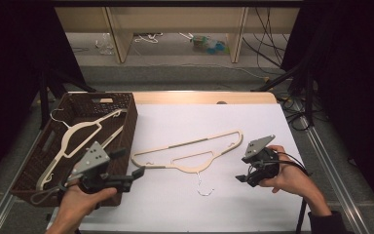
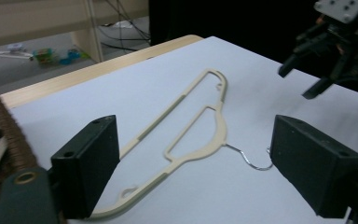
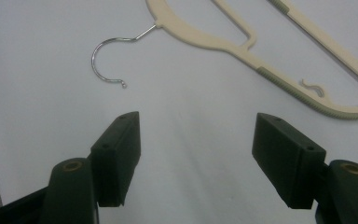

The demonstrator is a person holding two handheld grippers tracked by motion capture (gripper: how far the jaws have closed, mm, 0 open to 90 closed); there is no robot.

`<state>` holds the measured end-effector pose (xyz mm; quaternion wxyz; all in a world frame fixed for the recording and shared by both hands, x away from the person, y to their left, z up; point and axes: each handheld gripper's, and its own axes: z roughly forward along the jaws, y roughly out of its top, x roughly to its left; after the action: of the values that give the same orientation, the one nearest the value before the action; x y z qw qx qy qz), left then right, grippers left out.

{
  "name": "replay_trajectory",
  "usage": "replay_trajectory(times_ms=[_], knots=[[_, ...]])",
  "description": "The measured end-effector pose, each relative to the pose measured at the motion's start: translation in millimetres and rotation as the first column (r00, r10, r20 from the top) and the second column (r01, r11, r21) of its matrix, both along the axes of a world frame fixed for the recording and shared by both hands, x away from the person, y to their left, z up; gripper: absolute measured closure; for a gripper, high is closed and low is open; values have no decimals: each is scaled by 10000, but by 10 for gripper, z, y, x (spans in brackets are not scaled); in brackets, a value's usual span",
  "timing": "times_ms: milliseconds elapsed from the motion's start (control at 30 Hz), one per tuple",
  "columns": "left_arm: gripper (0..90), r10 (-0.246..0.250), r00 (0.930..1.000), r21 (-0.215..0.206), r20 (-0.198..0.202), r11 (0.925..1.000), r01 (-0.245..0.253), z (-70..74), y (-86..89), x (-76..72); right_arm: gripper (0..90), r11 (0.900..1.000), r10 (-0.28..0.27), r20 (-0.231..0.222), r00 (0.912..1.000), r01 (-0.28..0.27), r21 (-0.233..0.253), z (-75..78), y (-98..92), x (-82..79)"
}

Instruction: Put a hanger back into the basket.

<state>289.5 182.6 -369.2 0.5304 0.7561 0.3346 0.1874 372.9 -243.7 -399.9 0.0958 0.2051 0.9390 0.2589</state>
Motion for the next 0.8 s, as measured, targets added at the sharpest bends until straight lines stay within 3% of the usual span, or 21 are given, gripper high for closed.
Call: replay_trajectory(times_ms=[133, 267, 300, 433, 500, 600, 667, 800], knots=[[159, -500, 9987, -9, -84, 9987, 500, -126, -124, -54, 331, 10000, -32, 64, 10000, 32, 24, -16, 11, -2], [158, -459, 9988, 249, 183, 9987, 454, -226, -157, -88, 326, 10000, 3, 170, 9999, -2, -32, -33, 30, 6], [159, -512, 9987, 100, 83, 9986, 511, -261, -168, -97, 325, 10000, 54, 193, 9998, -53, -52, -37, 39, 7], [160, -480, 9987, 167, 139, 9987, 478, -390, -200, -129, 323, 9996, 243, 299, 9993, -239, -133, -88, 86, 22], [160, -477, 9988, 86, -61, 9988, 477, -466, -222, -150, 323, 9994, 320, 308, 9990, -315, -156, -115, 106, 36], [162, -792, 9964, -124, -302, 9968, 788, -501, -240, -152, 320, 9990, 401, 510, 9979, -390, -217, -148, 138, 55], [162, -822, 9963, -180, -249, 9965, 818, -496, -241, -160, 310, 9990, 405, 637, 9971, -391, -231, -166, 161, 73], [163, -808, 9966, 64, -142, 9967, 809, -522, -225, -154, 310, 9985, 512, 867, 9949, -491, -262, -208, 214, 121]])
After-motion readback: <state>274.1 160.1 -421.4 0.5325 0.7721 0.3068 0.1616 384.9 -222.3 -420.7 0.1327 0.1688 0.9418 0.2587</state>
